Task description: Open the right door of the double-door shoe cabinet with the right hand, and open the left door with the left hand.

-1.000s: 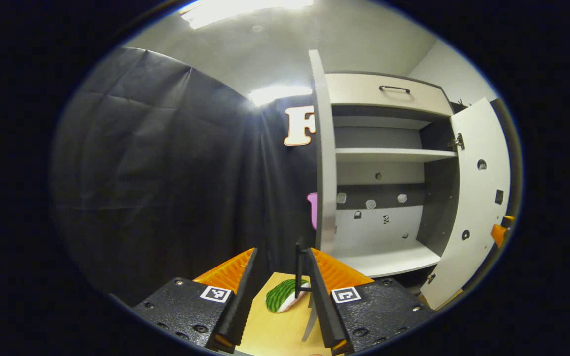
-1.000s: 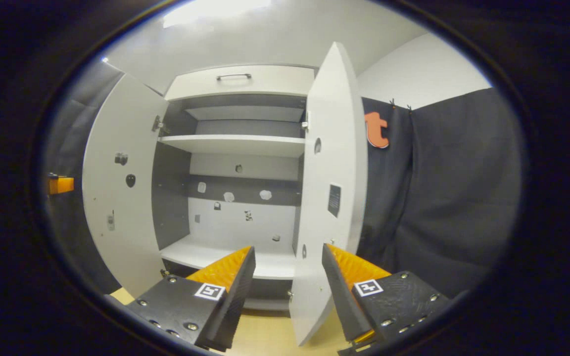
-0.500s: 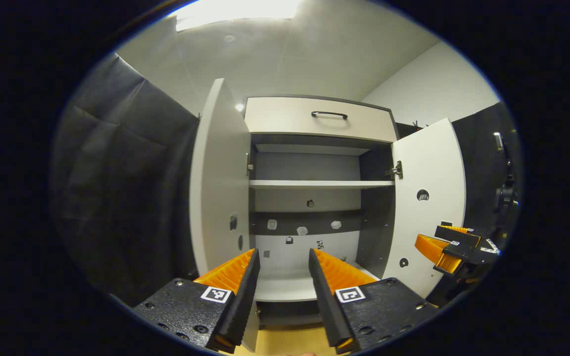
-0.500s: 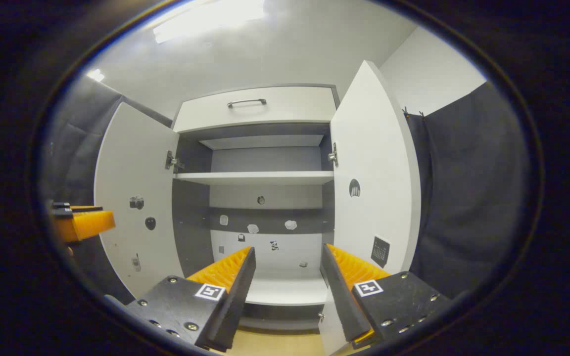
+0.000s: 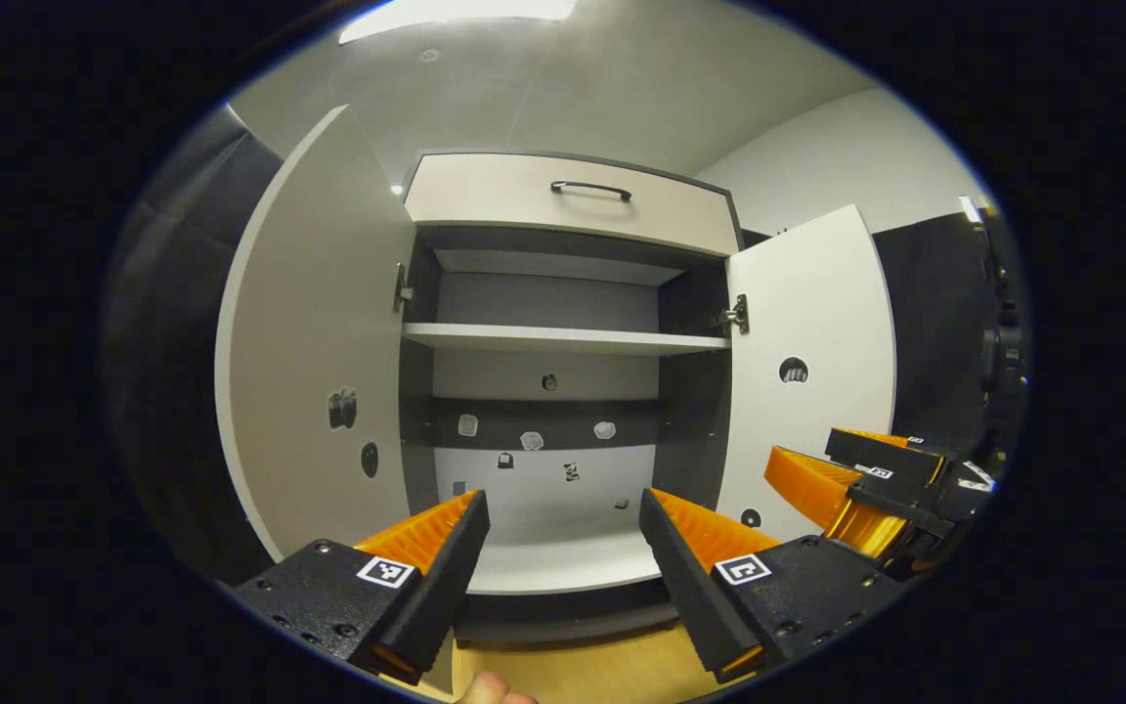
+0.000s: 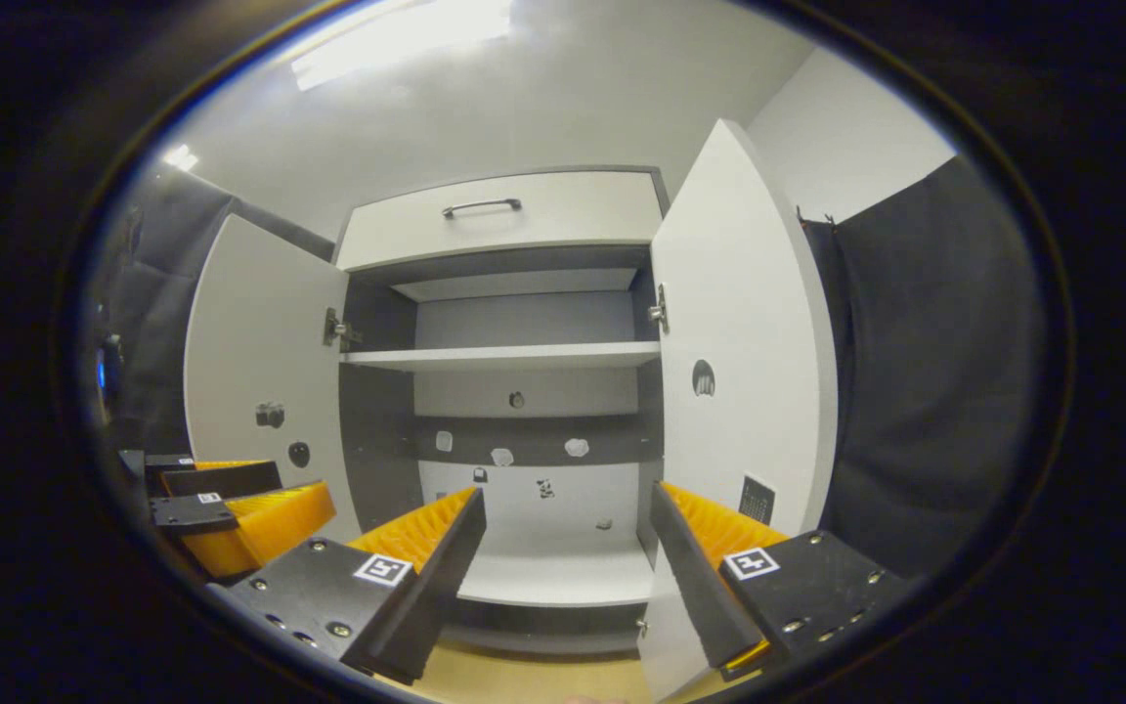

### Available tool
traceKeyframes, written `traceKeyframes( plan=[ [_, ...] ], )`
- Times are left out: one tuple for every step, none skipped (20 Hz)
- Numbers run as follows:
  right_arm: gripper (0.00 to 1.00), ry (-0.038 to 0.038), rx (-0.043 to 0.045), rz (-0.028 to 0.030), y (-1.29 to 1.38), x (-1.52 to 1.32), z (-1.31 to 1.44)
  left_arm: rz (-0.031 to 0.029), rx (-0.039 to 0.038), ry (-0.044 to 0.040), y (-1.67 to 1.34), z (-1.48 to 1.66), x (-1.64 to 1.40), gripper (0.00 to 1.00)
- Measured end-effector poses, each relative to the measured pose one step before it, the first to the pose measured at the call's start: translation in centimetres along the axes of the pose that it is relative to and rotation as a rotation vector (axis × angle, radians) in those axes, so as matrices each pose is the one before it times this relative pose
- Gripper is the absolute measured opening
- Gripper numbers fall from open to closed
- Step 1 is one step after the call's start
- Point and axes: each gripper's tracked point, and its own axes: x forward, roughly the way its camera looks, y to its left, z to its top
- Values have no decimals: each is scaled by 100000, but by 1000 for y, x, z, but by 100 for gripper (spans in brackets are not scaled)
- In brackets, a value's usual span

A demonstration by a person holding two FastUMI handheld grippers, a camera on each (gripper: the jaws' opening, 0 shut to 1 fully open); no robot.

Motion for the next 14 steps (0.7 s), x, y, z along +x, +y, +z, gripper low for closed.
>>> traceKeyframes(
  plan=[
    [100, -32, -315, -476, -60, -29, -9, -581, 151, 293, -99, -143, 222, 96],
    [100, -95, -410, -703, -42, 63, -23, -472, -254, 185, 3, -61, 171, 96],
    [100, -118, -248, -358, 20, -53, 19, -582, -533, 88, -19, -72, 214, 96],
    [100, 45, 72, -215, 134, 8, -73, -445, -522, 335, 59, -54, 176, 96],
    [100, 113, 226, -38, 85, -43, -17, -302, -284, 54, 36, -48, 155, 96],
    [100, 71, 154, -21, 92, 37, -73, -426, -46, 118, 51, -15, 162, 96],
    [100, 6, -70, 101, 124, 26, -37, -347, 133, 40, 70, -4, 194, 96],
    [100, -335, -307, -220, 141, -3, 8, -764, 308, 70, -68, -9, 173, 96],
    [100, -293, -506, -493, 62, -29, -30, -892, 222, -80, -157, -109, 119, 98],
    [100, -24, -505, -632, 68, 21, -119, -928, 138, 64, -35, -73, 168, 98],
    [97, 322, -350, -517, 32, -71, -162, -1006, -74, 166, -116, -183, 213, 98],
    [97, 559, -265, -425, 180, -36, -198, -1240, -292, 416, -120, -149, 190, 98],
    [97, 4, -209, -610, 79, -152, -107, -1109, -413, 605, -86, -267, 190, 98],
    [97, 59, -333, -975, 5, -38, -135, -1317, -698, 366, -99, -173, 168, 98]
  ],
)
